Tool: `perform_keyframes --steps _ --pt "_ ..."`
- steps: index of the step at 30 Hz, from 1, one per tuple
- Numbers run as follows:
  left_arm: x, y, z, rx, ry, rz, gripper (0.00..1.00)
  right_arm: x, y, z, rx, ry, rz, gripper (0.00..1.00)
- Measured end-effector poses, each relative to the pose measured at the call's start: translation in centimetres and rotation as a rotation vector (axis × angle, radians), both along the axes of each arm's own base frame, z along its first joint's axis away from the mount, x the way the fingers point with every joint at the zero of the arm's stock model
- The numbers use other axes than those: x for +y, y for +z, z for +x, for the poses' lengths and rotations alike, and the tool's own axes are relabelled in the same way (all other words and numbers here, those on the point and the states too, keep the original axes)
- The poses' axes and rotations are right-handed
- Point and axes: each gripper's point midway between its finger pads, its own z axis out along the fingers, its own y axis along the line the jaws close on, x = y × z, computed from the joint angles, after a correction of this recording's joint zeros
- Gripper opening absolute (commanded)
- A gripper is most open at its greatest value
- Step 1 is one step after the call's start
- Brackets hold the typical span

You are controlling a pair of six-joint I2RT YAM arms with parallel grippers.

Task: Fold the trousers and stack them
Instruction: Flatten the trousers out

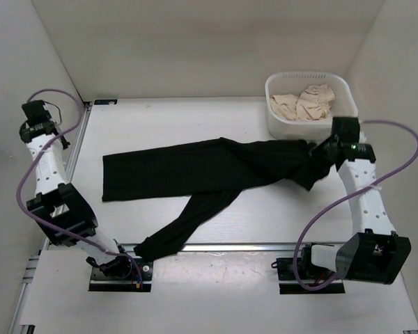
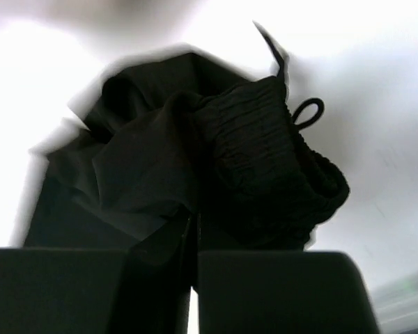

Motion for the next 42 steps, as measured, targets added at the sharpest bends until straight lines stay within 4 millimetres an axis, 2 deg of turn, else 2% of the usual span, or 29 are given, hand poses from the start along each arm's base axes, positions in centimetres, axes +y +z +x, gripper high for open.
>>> perform_keyframes --steps 2,3,4,6,7,8,9,11,15,18,20,21,23,24,25,27,31,36,38,39,41,42 --pt "-1.3 -2.1 -1.8 0.056 -0.007 -0.028 0.44 0.3 -4.8 -3.3 0.125 -0.008 0.016 0.00" --pt "-2.0 -3.7 -2.2 0.102 -0.017 -0.051 0.49 0.4 -7.4 -4.9 0.197 -0.013 0.025 0.00" --pt "-2.6 -5.5 -2.2 0.145 -0.032 -0.077 0.64 0.5 -9.5 -6.3 0.261 -0.020 0.033 0.00" --pt "-3.9 -9.7 -1.5 0.245 -0.074 -0.149 0.75 0.7 -12.6 -9.0 0.375 -0.024 0.043 0.00" --pt "-4.5 -11.6 -1.1 0.287 -0.096 -0.185 0.78 0.7 -13.3 -9.8 0.404 -0.025 0.044 0.00" --pt "-5.4 -13.5 -0.6 0.330 -0.122 -0.230 0.84 0.7 -13.6 -10.1 0.416 -0.026 0.041 0.00" --pt "-6.0 -14.9 0.1 0.357 -0.143 -0.264 0.85 0.6 -13.6 -10.1 0.413 -0.028 0.037 0.00" --pt "-6.9 -16.6 1.7 0.380 -0.178 -0.321 0.93 0.4 -13.5 -9.8 0.397 -0.026 0.023 0.00" --pt "-7.7 -17.3 6.0 0.332 -0.240 -0.357 1.00 0.0 -13.3 -9.7 0.389 -0.018 -0.005 0.00" --pt "-8.5 -17.8 7.1 0.327 -0.269 -0.369 1.00 -0.5 -13.4 -9.8 0.391 -0.025 -0.021 0.00" --pt "-9.4 -18.9 7.0 0.352 -0.284 -0.389 1.00 -0.7 -13.4 -9.8 0.392 -0.029 -0.032 0.00" --pt "-9.8 -19.6 6.8 0.369 -0.290 -0.398 0.99 -0.8 -13.4 -9.8 0.393 -0.030 -0.036 0.00" --pt "-10.4 -20.1 6.6 0.396 -0.305 -0.374 0.88 -1.1 -13.6 -9.7 0.404 -0.037 -0.043 0.00" --pt "-10.5 -20.2 6.5 0.408 -0.308 -0.357 0.69 -1.2 -13.8 -9.6 0.412 -0.037 -0.044 0.00" --pt "-10.7 -20.3 6.3 0.413 -0.308 -0.355 0.56 -1.3 -13.9 -9.5 0.425 -0.039 -0.043 0.00" --pt "-11.2 -20.4 6.0 0.419 -0.315 -0.364 0.14 -1.5 -13.7 -8.7 0.438 -0.038 -0.043 0.00" --pt "-11.6 -20.2 5.8 0.413 -0.325 -0.386 0.14 -1.8 -11.5 -5.1 0.382 -0.024 -0.046 0.00" --pt "-10.9 -19.2 5.1 0.418 -0.300 -0.405 0.14 -3.4 -5.8 -0.9 0.226 -0.042 -0.057 0.00" --pt "-10.2 -17.7 5.0 0.403 -0.283 -0.411 0.14 -4.6 -4.0 -1.0 0.185 -0.081 -0.070 0.00" --pt "-9.6 -16.4 4.9 0.377 -0.273 -0.403 0.14 -5.2 -3.4 -1.8 0.181 -0.109 -0.081 0.00" --pt "-8.9 -12.9 4.3 0.314 -0.260 -0.378 0.14 -6.0 -2.8 -4.1 0.181 -0.157 -0.108 0.00" --pt "-8.7 -10.6 3.5 0.267 -0.252 -0.352 0.14 -6.3 -3.1 -6.0 0.190 -0.185 -0.122 0.04"
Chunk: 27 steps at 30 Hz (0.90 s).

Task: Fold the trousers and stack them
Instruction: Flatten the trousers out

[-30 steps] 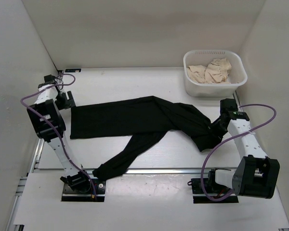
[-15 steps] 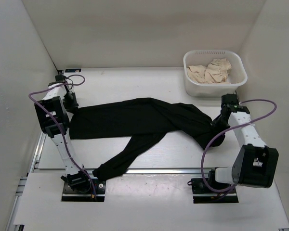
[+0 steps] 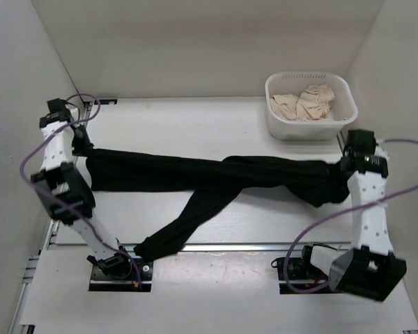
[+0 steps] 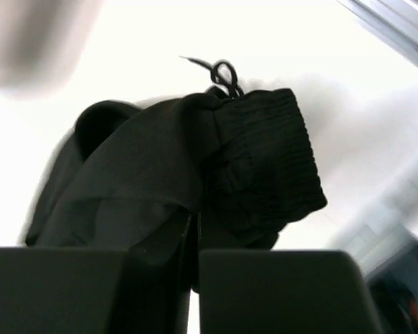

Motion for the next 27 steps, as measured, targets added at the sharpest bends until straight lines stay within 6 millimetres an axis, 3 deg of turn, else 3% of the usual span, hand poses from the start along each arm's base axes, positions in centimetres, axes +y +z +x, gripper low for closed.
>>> perform_keyframes --steps 2,3,5,6,9,11,12,14,16,18,20,23,27 --pt "-0.2 3.7 -2.8 -0.062 0.021 0.037 0.14 0.0 -1.6 -4.1 0.056 -0.055 -0.010 0.29" --pt "-0.7 5.2 -4.6 -0.088 0.026 0.057 0.14 0.1 -2.6 -5.9 0.092 -0.081 -0.008 0.64" --pt "-1.9 6.9 -8.3 -0.102 0.033 0.080 0.14 0.2 -5.0 -9.5 0.180 -0.139 -0.011 0.76" --pt "-2.4 7.0 -9.9 -0.095 0.036 0.082 0.14 0.2 -6.2 -11.3 0.236 -0.167 -0.013 0.87" --pt "-4.0 5.9 -14.3 -0.012 0.037 0.061 0.14 -0.4 -7.4 -14.7 0.346 -0.240 -0.052 0.90" --pt "-4.6 5.8 -15.7 0.032 0.036 0.045 0.14 -0.8 -6.7 -14.2 0.292 -0.212 -0.078 0.83" --pt "-4.7 6.0 -16.0 0.041 0.036 0.039 0.14 -0.5 -6.2 -13.2 0.239 -0.171 -0.070 0.81" --pt "-5.1 7.1 -16.4 0.044 0.031 0.026 0.14 0.8 -4.7 -9.5 0.079 -0.029 -0.047 0.82" --pt "-5.2 8.9 -16.1 -0.003 0.028 0.034 0.14 3.4 -2.9 -5.7 -0.016 0.166 -0.030 0.86" --pt "-5.2 10.8 -15.9 -0.062 0.026 0.050 0.14 7.4 -1.0 -1.0 -0.035 0.405 -0.065 0.92" --pt "-5.6 12.1 -16.1 -0.107 0.015 0.063 0.14 13.3 0.2 3.9 -0.037 0.652 -0.108 0.97" --pt "-6.2 13.6 -16.5 -0.151 0.001 0.074 0.14 21.8 -1.3 9.8 0.007 0.915 -0.152 0.99" --pt "-6.7 15.3 -16.1 -0.202 -0.019 0.082 0.14 28.8 -6.8 13.5 0.125 1.089 -0.171 0.99"
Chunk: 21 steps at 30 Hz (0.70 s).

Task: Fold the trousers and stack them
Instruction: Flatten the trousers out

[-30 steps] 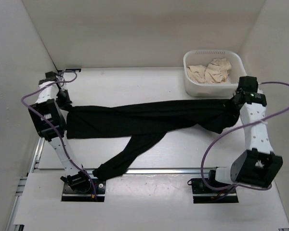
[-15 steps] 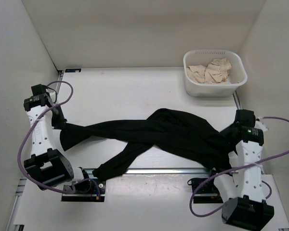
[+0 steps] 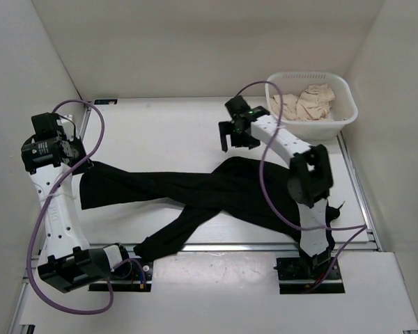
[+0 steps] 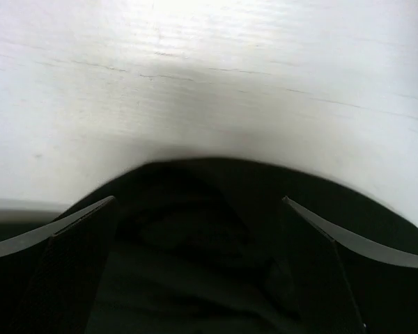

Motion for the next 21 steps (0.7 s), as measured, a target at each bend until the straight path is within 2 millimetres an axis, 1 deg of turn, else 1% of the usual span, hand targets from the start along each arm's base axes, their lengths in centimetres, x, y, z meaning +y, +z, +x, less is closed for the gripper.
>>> perform_keyframes --steps 2,3,5,6,7,8,9,10,11,14,16,17,18,19,20,21 --pt "0.0 0.2 0.0 -0.008 -0.001 0.002 0.14 1.5 -3.6 0.1 0.075 0.045 -0.043 0.99" --pt "-0.1 0.2 0.0 -0.006 -0.002 0.003 0.14 1.7 -5.2 -0.2 0.115 0.060 -0.062 0.99" --pt "-0.1 0.2 0.0 -0.006 -0.005 0.004 0.14 1.7 -8.3 -1.7 0.213 0.089 -0.098 0.99" --pt "-0.2 0.2 0.0 -0.006 -0.006 0.004 0.14 1.6 -9.6 -2.6 0.256 0.099 -0.115 0.93" --pt "-0.2 0.3 0.0 -0.006 -0.006 0.004 0.14 1.8 -10.3 -3.4 0.295 0.112 -0.113 0.83" --pt "-0.2 0.5 0.0 -0.009 -0.006 0.005 0.14 1.8 -10.3 -3.6 0.301 0.115 -0.113 0.67" --pt "-0.2 0.8 0.0 -0.017 -0.007 0.007 0.14 2.0 -10.2 -3.9 0.316 0.125 -0.102 0.28" --pt "-0.1 1.4 0.2 -0.032 -0.008 0.012 0.14 2.1 -10.3 -4.3 0.331 0.139 -0.101 0.12" --pt "-0.2 2.1 0.5 -0.054 -0.011 0.016 0.14 2.2 -10.3 -4.8 0.355 0.150 -0.089 0.00" --pt "-0.2 4.1 1.3 -0.129 -0.025 0.025 0.14 3.8 -10.1 -5.4 0.418 0.181 0.002 0.00" --pt "-0.5 5.1 1.8 -0.164 -0.040 0.017 0.14 5.8 -9.7 -5.1 0.446 0.189 0.123 0.00" --pt "-0.7 5.4 2.0 -0.174 -0.047 0.013 0.14 6.7 -9.2 -4.7 0.449 0.175 0.195 0.00" --pt "-0.8 5.6 2.2 -0.184 -0.053 0.008 0.14 7.4 -8.7 -3.6 0.435 0.150 0.274 0.00" --pt "-0.8 5.8 2.4 -0.191 -0.059 0.003 0.14 7.8 -8.0 -2.1 0.400 0.117 0.342 0.00" --pt "-0.9 5.8 2.7 -0.193 -0.063 -0.001 0.14 8.0 -7.2 -0.1 0.340 0.066 0.419 0.00" --pt "-0.9 5.7 2.8 -0.192 -0.067 -0.005 0.14 7.3 -6.2 1.6 0.275 0.000 0.483 0.00"
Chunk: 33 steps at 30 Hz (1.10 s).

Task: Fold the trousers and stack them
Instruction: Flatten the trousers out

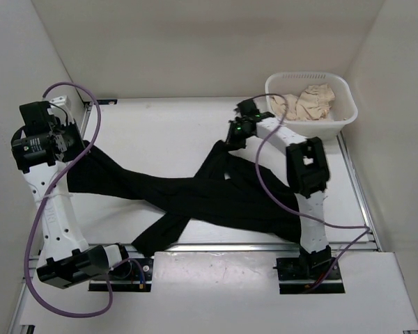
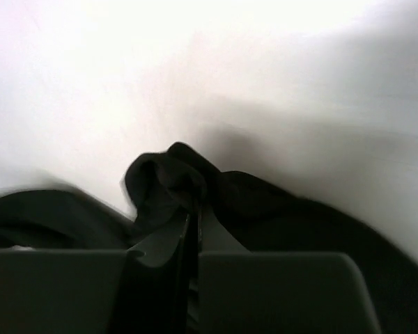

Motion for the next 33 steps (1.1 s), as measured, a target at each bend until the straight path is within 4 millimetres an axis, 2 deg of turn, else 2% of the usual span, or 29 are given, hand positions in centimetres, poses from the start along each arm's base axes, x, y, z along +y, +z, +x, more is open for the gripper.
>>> perform_keyframes --steps 2,5,7,8,9,10,12,13,14,15,17,19,21,23,24,27,30,33 --pt "0.0 -0.2 0.2 0.008 -0.002 -0.005 0.14 -3.1 2.3 2.3 -0.070 -0.182 0.047 0.00" --pt "0.4 -1.1 0.2 0.020 0.013 0.007 0.14 -8.7 7.1 6.2 -0.206 -0.445 0.043 0.00" --pt "0.8 -2.6 -0.2 0.056 0.031 0.014 0.14 -10.8 10.5 8.7 -0.292 -0.549 0.035 0.23" --pt "0.9 -3.5 -0.5 0.077 0.040 0.018 0.14 -10.9 11.7 9.8 -0.320 -0.564 0.040 0.51" --pt "1.0 -4.5 -0.9 0.104 0.048 0.019 0.14 -10.4 12.9 11.0 -0.350 -0.562 0.054 0.57" --pt "1.1 -5.3 -1.2 0.129 0.054 0.018 0.14 -9.7 13.7 12.0 -0.368 -0.540 0.060 0.67" --pt "1.2 -6.2 -1.5 0.156 0.062 0.021 0.14 -7.8 14.5 13.8 -0.395 -0.472 0.080 0.81" --pt "1.3 -6.4 -1.6 0.163 0.066 0.024 0.14 -6.7 14.5 14.5 -0.405 -0.430 0.081 0.92" --pt "1.4 -6.4 -1.6 0.163 0.070 0.028 0.14 -5.8 14.0 14.7 -0.405 -0.388 0.074 0.99" --pt "1.5 -6.3 -1.6 0.157 0.072 0.033 0.14 -4.9 13.5 14.5 -0.399 -0.344 0.064 0.99" --pt "1.6 -6.1 -1.5 0.146 0.077 0.041 0.14 -3.7 12.0 12.7 -0.365 -0.260 0.018 0.99" --pt "1.8 -5.9 -1.3 0.136 0.080 0.047 0.14 -3.3 11.4 10.5 -0.337 -0.205 -0.019 0.99" --pt "1.9 -5.8 -1.2 0.129 0.082 0.051 0.14 -3.8 10.6 6.4 -0.269 -0.171 -0.079 0.99" --pt "1.9 -6.0 -1.1 0.129 0.082 0.051 0.14 -6.0 10.6 2.1 -0.201 -0.192 -0.147 0.99" --pt "1.9 -6.3 -1.1 0.130 0.082 0.051 0.14 -8.1 10.6 -0.8 -0.155 -0.226 -0.182 0.99" --pt "1.8 -7.5 -1.3 0.150 0.081 0.045 0.14 -14.4 10.4 -7.7 -0.049 -0.391 -0.213 0.99" --pt "1.9 -8.2 -1.4 0.164 0.086 0.047 0.14 -20.1 8.0 -15.1 0.091 -0.627 -0.207 0.99" --pt "2.2 -8.0 -1.1 0.149 0.093 0.059 0.14 -22.4 5.0 -20.5 0.206 -0.820 -0.162 0.99"
